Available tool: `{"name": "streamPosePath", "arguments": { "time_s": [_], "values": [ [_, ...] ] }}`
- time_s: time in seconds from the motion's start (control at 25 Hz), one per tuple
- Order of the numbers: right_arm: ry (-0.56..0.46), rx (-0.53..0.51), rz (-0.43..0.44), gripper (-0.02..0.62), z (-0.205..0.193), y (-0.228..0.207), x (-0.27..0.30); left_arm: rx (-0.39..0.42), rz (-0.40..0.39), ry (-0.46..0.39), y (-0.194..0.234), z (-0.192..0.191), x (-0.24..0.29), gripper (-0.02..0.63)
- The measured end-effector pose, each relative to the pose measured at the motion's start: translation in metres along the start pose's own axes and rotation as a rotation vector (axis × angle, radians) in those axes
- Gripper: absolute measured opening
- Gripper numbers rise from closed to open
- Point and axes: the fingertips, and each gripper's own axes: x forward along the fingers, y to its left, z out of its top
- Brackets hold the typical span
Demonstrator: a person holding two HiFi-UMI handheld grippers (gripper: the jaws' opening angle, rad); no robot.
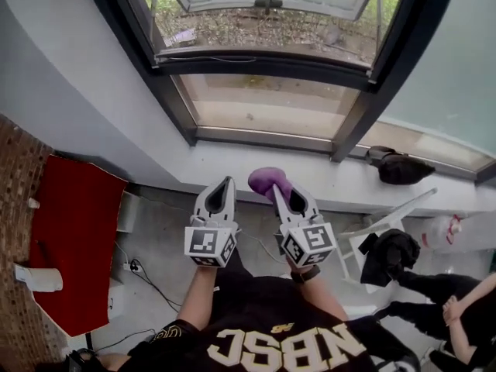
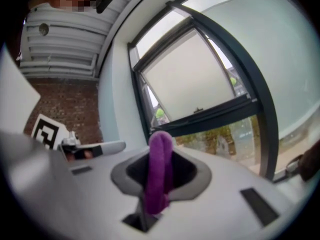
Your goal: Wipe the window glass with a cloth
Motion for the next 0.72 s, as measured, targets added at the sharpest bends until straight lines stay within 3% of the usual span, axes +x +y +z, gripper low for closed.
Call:
{"name": "streamPosePath", "arguments": {
  "time_s": [0.2, 0.44, 0.6, 0.72],
  "values": [
    [0.017, 0.035, -0.07, 0.081, -0.002, 0.005, 0.1, -0.005, -0.077, 0.033, 0.079, 0.002, 0.057, 0.015],
    [0.031, 0.033, -0.142, 0.081, -0.009, 0.019, 0.191, -0.097, -0.144, 0.053, 0.164, -0.006, 0.102, 0.015],
    [0.002, 0.016, -0.173, 0.081, -0.008, 0.002, 0.214, -0.113, -0.152, 0.099, 0.187, -0.027, 0.128, 0.015],
    [-0.008, -0.01, -0.164, 0.081, -0.004, -0.02, 0.218, -0.127, -0.164, 0.127, 0.175, -0.04, 0.143, 0.015]
  ]
}}
